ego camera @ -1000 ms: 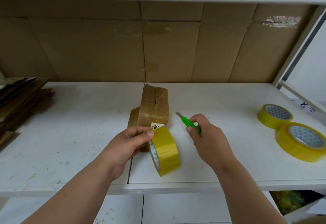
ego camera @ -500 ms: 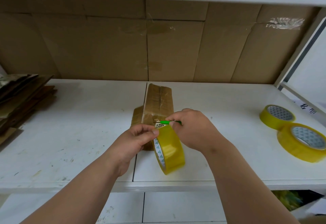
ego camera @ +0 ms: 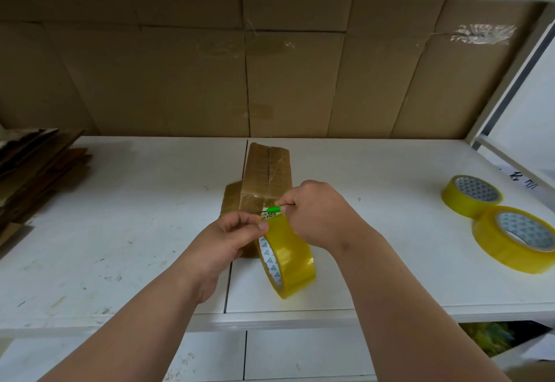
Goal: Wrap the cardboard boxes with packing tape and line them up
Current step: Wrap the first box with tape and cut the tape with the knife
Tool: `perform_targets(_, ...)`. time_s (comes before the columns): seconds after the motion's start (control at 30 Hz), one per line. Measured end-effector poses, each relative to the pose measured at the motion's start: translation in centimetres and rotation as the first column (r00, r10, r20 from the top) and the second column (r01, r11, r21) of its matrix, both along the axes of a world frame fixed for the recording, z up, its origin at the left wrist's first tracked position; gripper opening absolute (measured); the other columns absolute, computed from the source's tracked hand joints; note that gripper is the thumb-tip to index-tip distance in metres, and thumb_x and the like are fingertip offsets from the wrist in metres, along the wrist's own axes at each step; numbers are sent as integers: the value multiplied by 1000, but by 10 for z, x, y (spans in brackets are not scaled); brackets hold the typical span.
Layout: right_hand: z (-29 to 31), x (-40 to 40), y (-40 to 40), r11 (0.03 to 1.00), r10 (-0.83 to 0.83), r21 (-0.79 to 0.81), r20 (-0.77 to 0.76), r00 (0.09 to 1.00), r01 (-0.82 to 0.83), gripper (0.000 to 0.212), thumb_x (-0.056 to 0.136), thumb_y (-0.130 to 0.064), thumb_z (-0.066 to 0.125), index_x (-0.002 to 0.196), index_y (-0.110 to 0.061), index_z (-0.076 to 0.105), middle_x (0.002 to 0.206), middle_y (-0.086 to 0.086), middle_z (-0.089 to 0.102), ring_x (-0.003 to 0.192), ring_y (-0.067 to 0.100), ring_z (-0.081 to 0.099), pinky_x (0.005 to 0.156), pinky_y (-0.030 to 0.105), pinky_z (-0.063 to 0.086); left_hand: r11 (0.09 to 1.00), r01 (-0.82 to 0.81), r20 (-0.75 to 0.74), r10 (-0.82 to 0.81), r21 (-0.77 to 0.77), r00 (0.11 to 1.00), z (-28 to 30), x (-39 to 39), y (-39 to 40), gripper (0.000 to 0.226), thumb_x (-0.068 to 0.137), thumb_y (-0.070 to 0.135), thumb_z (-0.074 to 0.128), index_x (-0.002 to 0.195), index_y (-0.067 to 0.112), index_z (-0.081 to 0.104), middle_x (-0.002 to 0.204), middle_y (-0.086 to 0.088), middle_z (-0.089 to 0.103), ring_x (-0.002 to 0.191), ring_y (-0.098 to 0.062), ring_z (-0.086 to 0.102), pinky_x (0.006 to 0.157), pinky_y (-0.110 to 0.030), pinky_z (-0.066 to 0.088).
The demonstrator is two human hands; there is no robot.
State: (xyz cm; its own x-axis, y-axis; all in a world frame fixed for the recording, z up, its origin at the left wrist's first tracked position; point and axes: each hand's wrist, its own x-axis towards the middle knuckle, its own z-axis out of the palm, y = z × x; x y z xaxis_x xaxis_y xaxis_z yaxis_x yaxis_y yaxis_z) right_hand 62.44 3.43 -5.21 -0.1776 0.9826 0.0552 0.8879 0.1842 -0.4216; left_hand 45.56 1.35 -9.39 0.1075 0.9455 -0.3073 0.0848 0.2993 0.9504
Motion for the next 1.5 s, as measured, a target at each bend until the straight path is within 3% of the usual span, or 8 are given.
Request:
perform_targets(0.17, 2, 13, 1, 997, -33, -65, -72, 997, 28, 29, 100, -17, 50, 119, -21, 72, 120, 0, 67, 107, 15, 59, 84, 22, 46, 1000, 30, -7, -31, -7, 1000, 1, -1, 3, 18, 87, 25, 70, 103, 16, 70, 100, 1, 75, 107, -20, 65, 92, -30, 46)
perform_targets(0.33, -4, 29, -1, 995, -35, -93, 110, 993, 45, 34, 100, -14, 45, 120, -20, 72, 120, 0, 67, 109, 17, 58, 91, 27, 48, 999, 39, -15, -39, -12, 999, 2, -3, 6, 10, 85, 20, 71, 95, 18, 69, 101, 0, 75, 111, -23, 63, 106, -39, 41)
perform_targets(0.53, -46, 61, -1, 953, -258, -209, -189, 948, 218, 30, 100, -16, 46, 114, -23, 71, 105, -5, 66, 95, 13, 58, 77, 24, 44, 997, 76, 4, -76, -3, 997, 2, -8, 8, 44, 52, 40, 81, 91, 23, 72, 105, -4, 74, 114, -27, 62, 109, -42, 40)
perform_targets(0.77, -77, 56, -10, 923, -340, -123, 187, 922, 365, 35, 101, -35, 41, 134, -39, 52, 138, -7, 50, 127, 22, 44, 101, 41, 29, 995, 101, 43, -101, 1, 994, -1, -10, 11, 51, 45, 42, 81, 92, 23, 74, 104, -4, 74, 107, -24, 63, 107, -42, 40)
perform_targets(0.9, -67, 37, -10, 905, -425, -137, -238, 874, 403, 21, 95, -35, 54, 112, -35, 66, 120, -9, 59, 113, 19, 53, 99, 39, 38, 995, 97, 43, -96, -10, 994, -1, -10, 12, 41, 60, 32, 76, 98, 18, 73, 105, -6, 73, 107, -26, 62, 106, -43, 41)
perform_targets(1.0, -56, 17, -12, 882, -458, -396, -596, 659, 254, 26, 93, -37, 58, 85, -17, 71, 87, -5, 69, 84, 17, 60, 78, 32, 46, 993, 114, 46, -114, -5, 992, -1, -10, 11, 48, 53, 36, 81, 97, 20, 73, 104, -4, 73, 106, -25, 62, 103, -41, 42)
perform_targets(1.13, -55, -2, -10, 826, -530, -537, -636, 561, 170, 51, 89, -60, 54, 97, -13, 72, 97, 6, 73, 96, 22, 66, 87, 35, 47, 991, 133, 55, -133, 7, 990, 0, -12, 11, 46, 50, 40, 82, 91, 23, 73, 98, -2, 73, 100, -23, 62, 99, -38, 44)
perform_targets(1.5, -39, -14, -8, 817, -574, -511, -677, 461, 266, 37, 89, -42, 64, 91, -6, 69, 97, 13, 70, 97, 27, 65, 73, 32, 45, 979, 197, -17, -196, 49, 980, 0, -19, 12, 64, 49, 46, 80, 104, 16, 69, 104, -6, 72, 112, -30, 62, 109, -48, 39)
